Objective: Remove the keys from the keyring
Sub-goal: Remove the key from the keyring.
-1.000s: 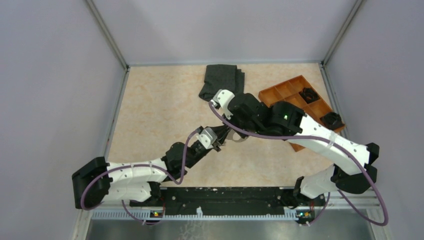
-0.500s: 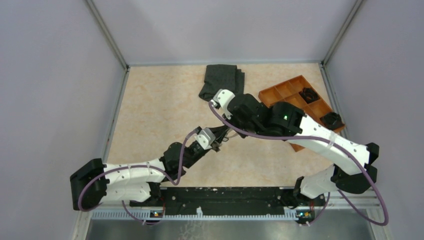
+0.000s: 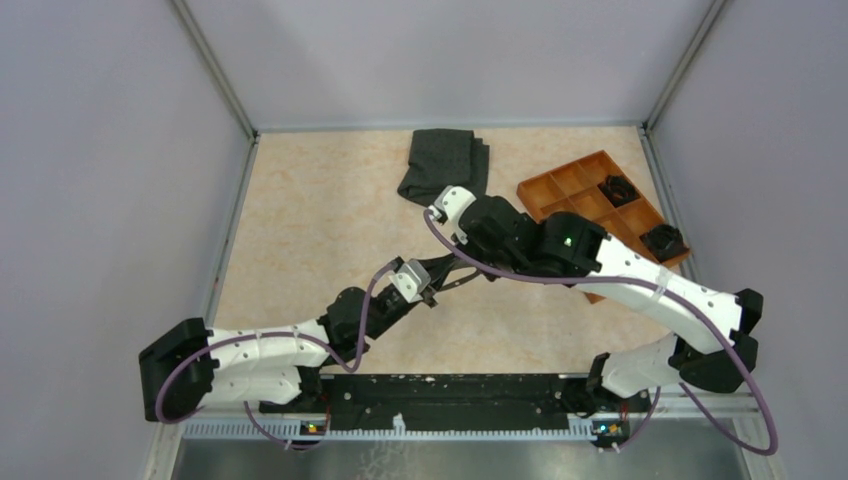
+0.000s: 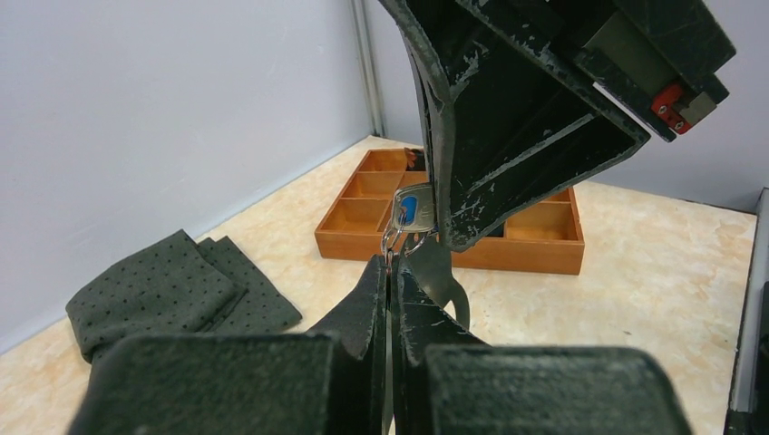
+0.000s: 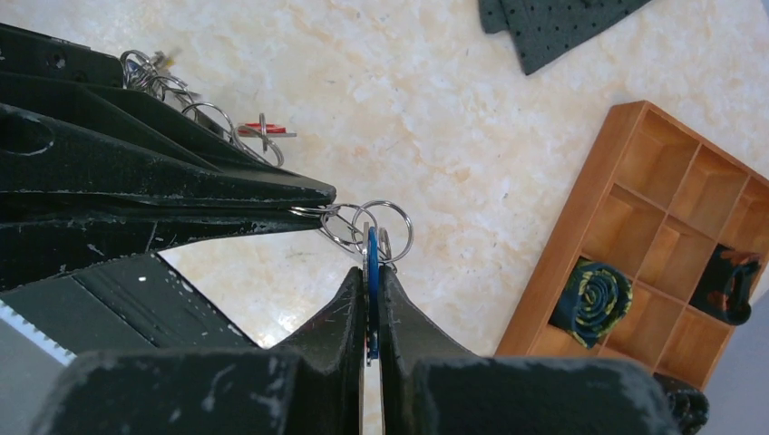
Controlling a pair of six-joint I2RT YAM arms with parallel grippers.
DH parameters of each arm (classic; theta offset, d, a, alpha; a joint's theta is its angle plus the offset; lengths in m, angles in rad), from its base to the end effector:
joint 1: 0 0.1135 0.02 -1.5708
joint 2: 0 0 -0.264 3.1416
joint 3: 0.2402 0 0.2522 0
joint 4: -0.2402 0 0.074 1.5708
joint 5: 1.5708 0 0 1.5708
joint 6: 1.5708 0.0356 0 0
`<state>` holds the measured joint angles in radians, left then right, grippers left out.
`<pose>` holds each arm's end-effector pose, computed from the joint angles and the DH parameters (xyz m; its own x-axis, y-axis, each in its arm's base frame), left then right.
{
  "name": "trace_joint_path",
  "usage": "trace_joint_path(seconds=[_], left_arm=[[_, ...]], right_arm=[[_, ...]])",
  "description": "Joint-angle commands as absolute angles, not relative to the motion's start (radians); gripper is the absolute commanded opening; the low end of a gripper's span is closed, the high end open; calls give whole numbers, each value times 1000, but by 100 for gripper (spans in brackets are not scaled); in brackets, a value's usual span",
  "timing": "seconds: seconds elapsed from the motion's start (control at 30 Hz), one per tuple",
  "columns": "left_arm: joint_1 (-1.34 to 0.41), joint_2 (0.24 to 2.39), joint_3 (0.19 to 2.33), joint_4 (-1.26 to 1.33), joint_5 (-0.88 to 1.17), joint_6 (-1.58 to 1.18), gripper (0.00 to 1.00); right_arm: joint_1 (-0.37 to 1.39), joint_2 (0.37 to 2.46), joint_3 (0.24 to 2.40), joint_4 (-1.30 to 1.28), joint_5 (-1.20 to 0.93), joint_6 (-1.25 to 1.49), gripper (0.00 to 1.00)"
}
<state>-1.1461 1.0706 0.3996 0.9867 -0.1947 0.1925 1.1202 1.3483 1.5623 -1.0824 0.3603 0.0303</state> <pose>0.0994 -0.2032 0.2737 0.2821 -0.1683 -0.9445 0.7786 0.6154 0.1229 0.1235 0.2265 0.3997 -0.3548 -0.6682 -0.6539 -0.7328 0.6331 -0.2494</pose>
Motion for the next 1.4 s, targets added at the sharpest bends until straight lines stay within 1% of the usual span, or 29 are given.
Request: trace_joint_path(seconds=[0.0,0.17,0.33,0.47,0.7,0.9,1.27,1.37], left_arm=[[-1146,1035,388,1121,-176,199,0],[-1146,1031,377,1145,-181,196,0],[-1146,1045,376,1130,-184,188,0],[-1146,1058,388,1103,-196,185,5],[-1146,1073,411,1085,-191,197,8],[-1146,1093,429,1079,-172,195,15],[-1146,1100,445,1078,-153,199,21],[-1146,1087,445,1073,-152,199,22]], right_arm=[[1076,1299,1533,-1063,409,39,0],[1073,1304,1531,-1058,408,32,0],[1073,1314,1596,-1059,375,19,0],[1084,1323,1646,-1056,338,5,0],[1123,1342,1686,-1070,326,4,0],[1142,1353,1708,-1081,333,5,0],[1156,1362,1710,-1091,334,5,0],[1157,1362,1706,-1092,334,4,0]])
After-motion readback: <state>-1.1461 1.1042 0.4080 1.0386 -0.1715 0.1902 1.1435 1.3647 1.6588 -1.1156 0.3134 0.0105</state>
